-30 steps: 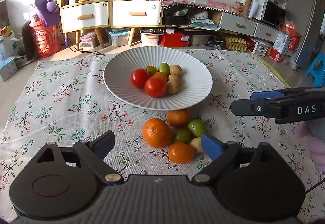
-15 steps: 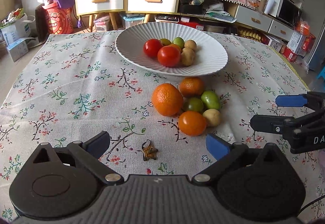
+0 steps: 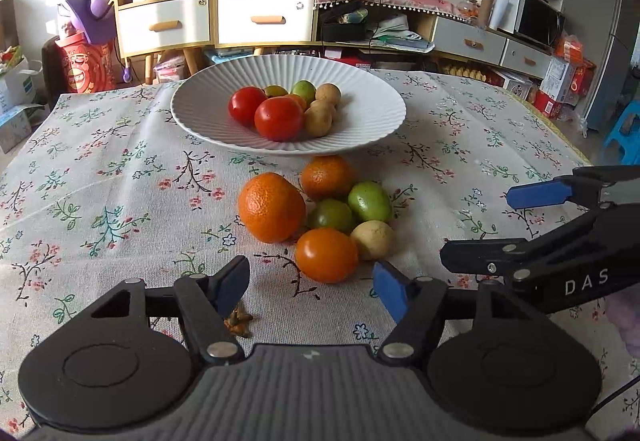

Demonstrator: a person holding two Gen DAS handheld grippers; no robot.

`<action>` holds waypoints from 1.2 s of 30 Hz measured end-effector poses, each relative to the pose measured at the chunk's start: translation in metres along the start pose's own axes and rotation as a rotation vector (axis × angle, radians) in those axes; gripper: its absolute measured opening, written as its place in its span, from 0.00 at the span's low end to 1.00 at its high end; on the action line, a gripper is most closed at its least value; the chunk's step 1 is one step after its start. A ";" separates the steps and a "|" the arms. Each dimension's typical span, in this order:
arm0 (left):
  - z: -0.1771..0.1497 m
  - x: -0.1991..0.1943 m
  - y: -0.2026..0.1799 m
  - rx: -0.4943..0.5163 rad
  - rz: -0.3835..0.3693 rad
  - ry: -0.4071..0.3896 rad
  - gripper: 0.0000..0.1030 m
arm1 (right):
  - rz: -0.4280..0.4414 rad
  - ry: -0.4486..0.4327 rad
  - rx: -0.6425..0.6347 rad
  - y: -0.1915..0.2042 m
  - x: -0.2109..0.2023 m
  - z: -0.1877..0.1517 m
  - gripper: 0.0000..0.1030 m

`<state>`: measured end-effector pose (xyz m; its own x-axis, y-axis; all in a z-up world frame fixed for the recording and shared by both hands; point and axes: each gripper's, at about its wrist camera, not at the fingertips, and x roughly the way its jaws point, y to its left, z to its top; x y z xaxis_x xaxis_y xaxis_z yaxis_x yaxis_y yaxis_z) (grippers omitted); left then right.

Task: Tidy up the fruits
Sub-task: 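Grasp an orange tomato with the left tool while the right tool grasps a brown fruit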

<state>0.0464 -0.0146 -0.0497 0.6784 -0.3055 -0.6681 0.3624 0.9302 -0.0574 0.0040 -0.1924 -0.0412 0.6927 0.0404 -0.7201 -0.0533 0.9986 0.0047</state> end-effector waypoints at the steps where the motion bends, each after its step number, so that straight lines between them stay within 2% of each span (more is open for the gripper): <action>1: 0.001 0.001 -0.001 0.000 -0.009 -0.001 0.55 | 0.002 0.004 0.002 0.000 0.001 -0.001 0.98; 3: 0.001 0.003 -0.002 -0.002 -0.025 -0.002 0.43 | 0.007 0.011 0.009 0.000 0.003 -0.002 0.98; 6: 0.001 0.005 -0.002 -0.005 -0.036 -0.012 0.31 | 0.021 0.011 0.010 0.000 0.004 -0.004 0.98; 7: 0.001 0.005 -0.002 -0.004 -0.038 -0.014 0.29 | 0.025 0.008 0.003 0.002 0.004 -0.005 0.98; 11: 0.003 0.005 0.000 -0.004 -0.051 -0.006 0.28 | 0.024 -0.005 -0.037 0.008 0.004 -0.006 0.98; 16: 0.004 0.002 0.009 -0.016 -0.029 0.017 0.28 | 0.059 -0.026 -0.038 0.016 0.002 -0.005 0.94; 23: -0.001 -0.008 0.025 -0.057 -0.024 0.032 0.28 | 0.130 -0.053 -0.068 0.029 0.002 -0.002 0.78; 27: -0.004 -0.012 0.029 -0.060 -0.027 0.032 0.28 | 0.192 -0.042 -0.064 0.034 0.004 -0.001 0.63; 36: -0.009 -0.018 0.037 -0.065 -0.034 0.033 0.28 | 0.182 -0.053 -0.064 0.036 0.008 0.002 0.45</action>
<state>0.0422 0.0273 -0.0467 0.6447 -0.3310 -0.6891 0.3420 0.9310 -0.1272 0.0091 -0.1558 -0.0449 0.7045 0.2231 -0.6737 -0.2255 0.9705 0.0856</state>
